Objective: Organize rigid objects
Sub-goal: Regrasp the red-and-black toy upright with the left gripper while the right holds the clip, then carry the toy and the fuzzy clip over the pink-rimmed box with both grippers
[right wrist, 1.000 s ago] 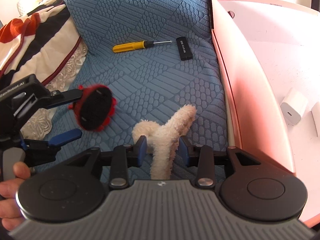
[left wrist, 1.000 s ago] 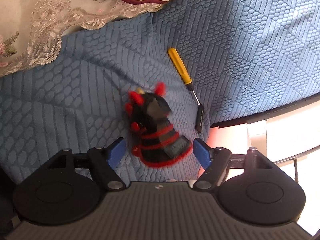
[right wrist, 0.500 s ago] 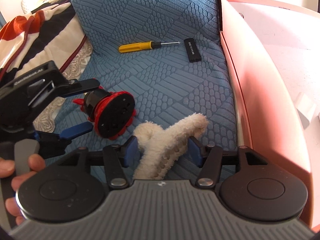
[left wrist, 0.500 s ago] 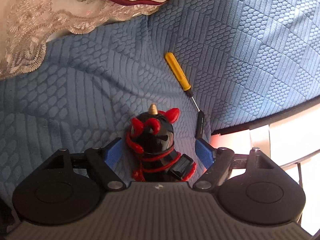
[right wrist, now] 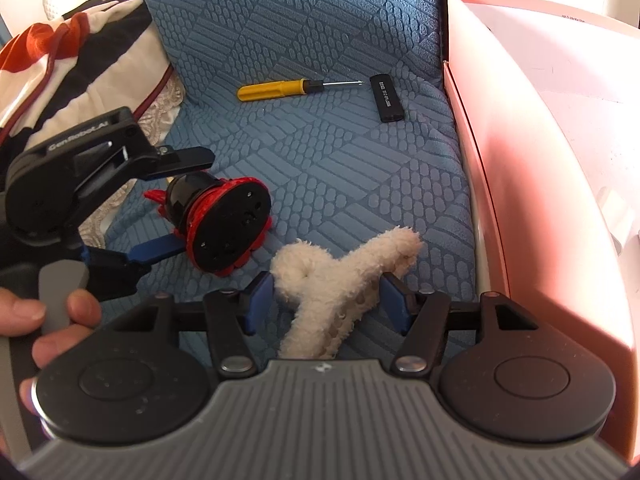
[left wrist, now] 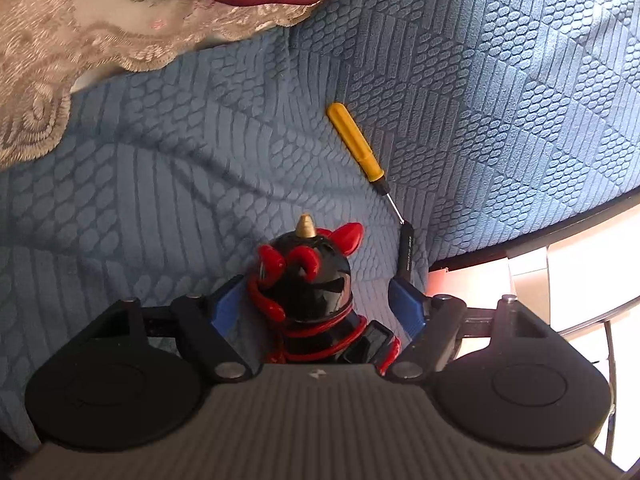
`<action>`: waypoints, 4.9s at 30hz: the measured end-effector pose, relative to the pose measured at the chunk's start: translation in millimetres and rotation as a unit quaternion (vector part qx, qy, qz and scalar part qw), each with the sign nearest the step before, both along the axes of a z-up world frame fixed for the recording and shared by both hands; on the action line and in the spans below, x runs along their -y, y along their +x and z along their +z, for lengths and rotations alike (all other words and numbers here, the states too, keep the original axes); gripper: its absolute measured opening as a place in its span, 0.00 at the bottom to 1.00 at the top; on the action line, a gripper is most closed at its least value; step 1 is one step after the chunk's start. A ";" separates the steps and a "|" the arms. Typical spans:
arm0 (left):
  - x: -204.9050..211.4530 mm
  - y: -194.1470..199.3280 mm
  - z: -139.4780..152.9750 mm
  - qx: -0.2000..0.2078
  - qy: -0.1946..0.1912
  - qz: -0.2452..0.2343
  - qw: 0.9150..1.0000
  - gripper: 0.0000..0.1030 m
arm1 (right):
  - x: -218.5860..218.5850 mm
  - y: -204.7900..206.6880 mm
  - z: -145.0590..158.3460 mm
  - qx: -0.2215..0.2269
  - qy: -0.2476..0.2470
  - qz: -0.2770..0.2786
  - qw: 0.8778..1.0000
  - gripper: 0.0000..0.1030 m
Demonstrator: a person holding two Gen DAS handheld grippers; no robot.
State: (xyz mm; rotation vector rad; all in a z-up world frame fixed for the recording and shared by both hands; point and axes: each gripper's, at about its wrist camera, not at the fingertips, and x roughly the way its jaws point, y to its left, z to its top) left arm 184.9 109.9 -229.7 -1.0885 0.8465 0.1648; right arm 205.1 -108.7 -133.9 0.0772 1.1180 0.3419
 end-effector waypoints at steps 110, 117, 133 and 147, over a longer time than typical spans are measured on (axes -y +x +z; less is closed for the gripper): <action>51.7 -1.3 95.6 0.044 0.258 -0.201 0.944 0.61 | 15.4 -4.4 66.8 0.079 -0.008 0.035 0.996 0.49; 60.8 -12.1 131.8 0.065 0.275 -0.202 0.938 0.61 | 25.4 -6.5 99.8 0.099 0.009 0.040 0.994 0.49; 129.5 30.7 207.5 0.144 0.261 -0.231 0.926 0.61 | 89.4 9.3 168.7 0.158 0.013 -0.003 0.987 0.49; 209.3 69.4 222.4 0.162 0.246 -0.253 0.921 0.61 | 172.5 37.7 186.6 0.159 -0.005 -0.035 0.987 0.50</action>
